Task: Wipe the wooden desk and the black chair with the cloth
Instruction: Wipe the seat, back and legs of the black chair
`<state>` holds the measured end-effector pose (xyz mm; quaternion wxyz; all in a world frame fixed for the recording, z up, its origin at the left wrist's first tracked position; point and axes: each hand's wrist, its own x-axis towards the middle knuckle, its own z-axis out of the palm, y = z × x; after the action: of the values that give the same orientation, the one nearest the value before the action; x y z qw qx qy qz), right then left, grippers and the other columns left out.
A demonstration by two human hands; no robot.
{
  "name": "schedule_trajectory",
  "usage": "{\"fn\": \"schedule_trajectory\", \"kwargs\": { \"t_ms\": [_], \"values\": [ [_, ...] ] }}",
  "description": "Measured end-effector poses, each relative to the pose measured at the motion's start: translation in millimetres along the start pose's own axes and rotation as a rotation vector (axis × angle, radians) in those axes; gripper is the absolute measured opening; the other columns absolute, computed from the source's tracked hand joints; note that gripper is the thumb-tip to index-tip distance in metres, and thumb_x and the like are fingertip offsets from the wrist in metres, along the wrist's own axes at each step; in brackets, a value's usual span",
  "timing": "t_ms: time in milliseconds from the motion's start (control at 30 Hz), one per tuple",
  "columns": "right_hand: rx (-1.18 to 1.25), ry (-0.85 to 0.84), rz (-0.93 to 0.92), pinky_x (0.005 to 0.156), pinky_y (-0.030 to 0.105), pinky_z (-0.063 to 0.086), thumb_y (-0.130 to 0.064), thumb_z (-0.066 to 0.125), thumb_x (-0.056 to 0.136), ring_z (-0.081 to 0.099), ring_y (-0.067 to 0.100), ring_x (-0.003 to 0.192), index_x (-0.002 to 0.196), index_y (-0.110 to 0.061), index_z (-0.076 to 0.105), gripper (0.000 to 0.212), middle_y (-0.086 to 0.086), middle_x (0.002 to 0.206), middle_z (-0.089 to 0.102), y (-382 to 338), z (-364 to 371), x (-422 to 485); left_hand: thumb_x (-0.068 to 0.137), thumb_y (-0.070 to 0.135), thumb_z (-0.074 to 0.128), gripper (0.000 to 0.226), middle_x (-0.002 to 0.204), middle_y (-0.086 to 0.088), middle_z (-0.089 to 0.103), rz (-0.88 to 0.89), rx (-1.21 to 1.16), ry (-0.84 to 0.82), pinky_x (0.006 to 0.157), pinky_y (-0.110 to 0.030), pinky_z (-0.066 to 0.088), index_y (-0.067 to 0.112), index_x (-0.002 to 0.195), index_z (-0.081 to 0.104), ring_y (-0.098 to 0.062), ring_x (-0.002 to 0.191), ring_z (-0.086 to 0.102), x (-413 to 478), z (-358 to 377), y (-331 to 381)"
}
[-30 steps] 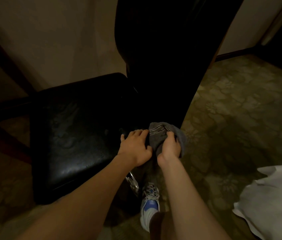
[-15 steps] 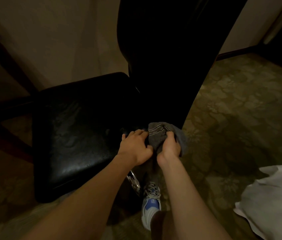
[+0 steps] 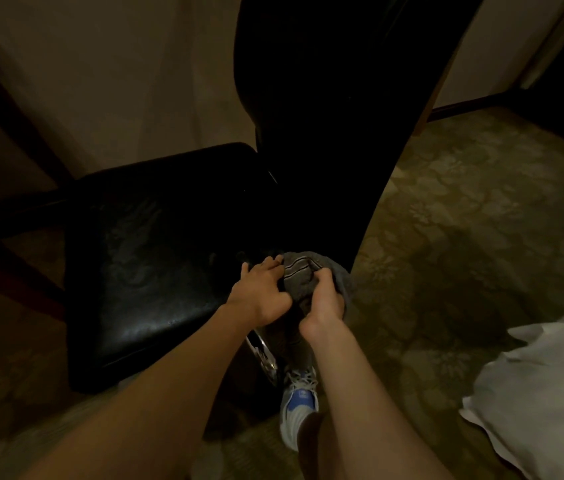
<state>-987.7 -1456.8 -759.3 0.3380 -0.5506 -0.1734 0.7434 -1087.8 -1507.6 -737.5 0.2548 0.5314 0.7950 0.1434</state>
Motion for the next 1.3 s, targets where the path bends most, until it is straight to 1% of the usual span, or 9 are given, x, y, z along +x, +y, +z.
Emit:
{"fn": "schedule_trajectory", "kwargs": {
  "t_ms": [267,600,733,867,967,1033,1167,1233,1300],
  "values": [
    [-0.31,-0.136,-0.145,0.101,0.048,0.051,-0.025,0.054,0.099,0.064,0.03,0.112,0.128,-0.015,0.063,0.032,0.012,0.121,0.069,7.3,7.1,-12.4,0.099,0.033,0.048,0.055,0.165,0.006,0.02,0.04,-0.073,-0.054,0.122,-0.034,-0.005,0.027,0.152,0.038,-0.012,0.154,0.0,-23.2,-3.2,-28.2],
    [-0.903,-0.39,-0.511,0.074,0.031,0.044,-0.024,0.052,0.101,0.063,0.021,0.095,0.108,-0.009,0.066,0.021,0.009,0.097,0.067,50.9,39.3,-46.7,0.097,0.052,0.043,0.047,0.167,0.012,-0.003,-0.209,0.061,-0.001,0.112,-0.066,-0.017,0.04,0.142,0.046,-0.023,0.153,-0.014,-94.1,-33.2,-97.0],
    [-1.03,-0.403,-0.66,0.085,0.033,0.051,-0.027,0.056,0.099,0.061,0.019,0.107,0.12,-0.011,0.064,0.027,0.005,0.11,0.066,67.1,58.2,-51.8,0.097,0.058,0.043,0.061,0.168,0.011,-0.002,-0.316,0.006,0.078,0.111,-0.07,-0.014,0.043,0.154,0.028,-0.024,0.154,-0.012,-108.6,-44.3,-133.5],
    [-1.201,-0.458,-0.73,0.086,0.03,0.047,-0.03,0.056,0.098,0.06,0.022,0.108,0.115,-0.013,0.067,0.027,0.005,0.107,0.066,86.4,78.0,-50.8,0.096,0.051,0.046,0.06,0.167,0.012,0.012,-0.331,0.029,0.128,0.114,-0.07,-0.005,0.038,0.153,0.033,-0.017,0.154,0.002,-112.6,-53.7,-148.1],
    [-1.476,-0.457,-0.885,0.117,0.043,0.023,-0.04,0.047,0.097,0.047,0.023,0.13,0.119,-0.026,0.066,0.032,0.001,0.121,0.066,103.8,94.7,-46.3,0.092,0.035,0.05,0.058,0.163,0.013,0.026,-0.315,-0.006,0.188,0.116,-0.068,0.0,0.037,0.149,0.04,-0.015,0.152,0.016,-115.0,-62.5,-152.5],
    [-1.598,-0.494,-0.943,0.12,0.041,0.004,-0.037,0.044,0.099,0.037,0.017,0.139,0.127,-0.033,0.062,0.033,-0.005,0.13,0.063,112.9,107.5,-50.5,0.089,0.028,0.051,0.056,0.154,0.009,0.044,-0.316,-0.07,0.235,0.117,-0.066,0.005,0.036,0.144,0.046,-0.017,0.148,0.028,-119.2,-68.3,-153.1],
    [-1.665,-0.602,-1.009,0.12,0.043,0.004,-0.036,0.044,0.099,0.036,0.014,0.141,0.135,-0.035,0.057,0.038,-0.004,0.137,0.061,127.6,129.8,-59.6,0.086,0.029,0.053,0.037,0.122,0.003,0.063,-0.332,-0.162,0.293,0.109,-0.053,0.035,0.033,0.122,0.057,-0.026,0.118,0.054,-129.3,-79.1,-161.5],
    [-1.701,-0.646,-1.009,0.12,0.044,0.006,-0.036,0.044,0.099,0.039,0.015,0.139,0.134,-0.035,0.057,0.038,-0.003,0.131,0.064,131.5,132.7,-62.0,0.08,0.035,0.053,0.044,0.125,0.007,0.063,-0.307,-0.201,0.283,0.097,-0.044,0.048,0.037,0.124,0.058,-0.023,0.114,0.059,-132.8,-83.2,-176.1],
    [-1.737,-0.679,-0.998,0.12,0.043,0.005,-0.038,0.043,0.099,0.043,0.015,0.136,0.133,-0.035,0.058,0.037,-0.004,0.124,0.068,130.7,132.3,-64.5,0.08,0.037,0.056,0.053,0.145,0.01,0.05,-0.289,-0.202,0.261,0.103,-0.042,0.046,0.036,0.132,0.056,-0.018,0.13,0.051,-135.1,-86.1,-189.7]
  ]
}}
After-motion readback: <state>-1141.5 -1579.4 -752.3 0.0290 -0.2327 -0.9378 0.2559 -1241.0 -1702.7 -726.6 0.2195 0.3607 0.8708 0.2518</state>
